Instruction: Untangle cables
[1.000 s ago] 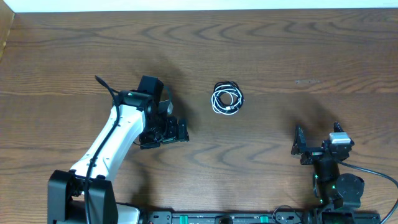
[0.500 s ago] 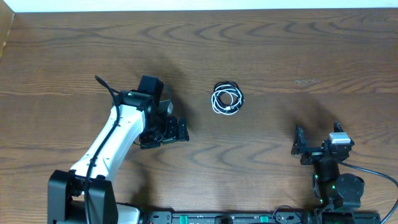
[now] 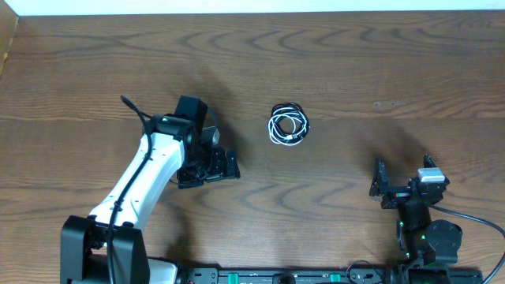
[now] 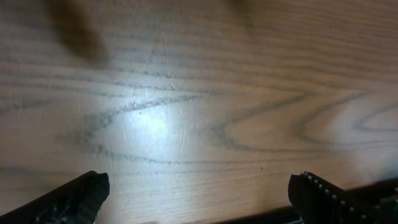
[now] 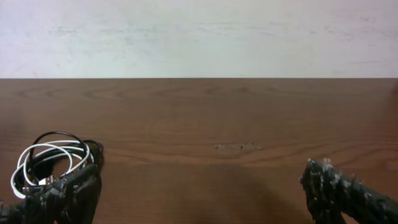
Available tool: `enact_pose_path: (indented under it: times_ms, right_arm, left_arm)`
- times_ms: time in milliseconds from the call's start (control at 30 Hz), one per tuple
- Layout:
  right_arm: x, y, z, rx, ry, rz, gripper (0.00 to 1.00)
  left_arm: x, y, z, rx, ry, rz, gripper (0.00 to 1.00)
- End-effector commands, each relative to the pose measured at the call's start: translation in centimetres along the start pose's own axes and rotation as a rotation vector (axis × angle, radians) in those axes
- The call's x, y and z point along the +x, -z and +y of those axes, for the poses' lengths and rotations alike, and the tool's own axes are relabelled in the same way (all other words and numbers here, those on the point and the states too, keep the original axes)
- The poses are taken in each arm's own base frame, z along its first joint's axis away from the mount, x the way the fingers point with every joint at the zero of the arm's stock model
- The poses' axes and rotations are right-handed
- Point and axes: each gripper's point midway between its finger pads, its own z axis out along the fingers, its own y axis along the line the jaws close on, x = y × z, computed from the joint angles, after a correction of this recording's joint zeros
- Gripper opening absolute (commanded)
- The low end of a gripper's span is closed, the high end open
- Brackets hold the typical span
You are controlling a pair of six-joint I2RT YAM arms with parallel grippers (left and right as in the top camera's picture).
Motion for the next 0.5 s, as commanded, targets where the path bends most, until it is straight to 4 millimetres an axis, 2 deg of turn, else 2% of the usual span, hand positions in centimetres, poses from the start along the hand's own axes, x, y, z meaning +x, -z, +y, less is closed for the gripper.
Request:
enact_pose_path:
  times_ms: [0,467]
  right_arm:
    - [0.2,0.0,0.0,0.003,-0.002,0.006,0.99]
    - [0.2,0.0,0.0,0.003,-0.002,0.006,0.99]
  left_arm:
    - [-0.3,-0.2,-0.3,0.011,0.003,-0.006,0.98]
    - [-1.4,-0.1,-0.6,0.025,-0.014,-0.051,0.98]
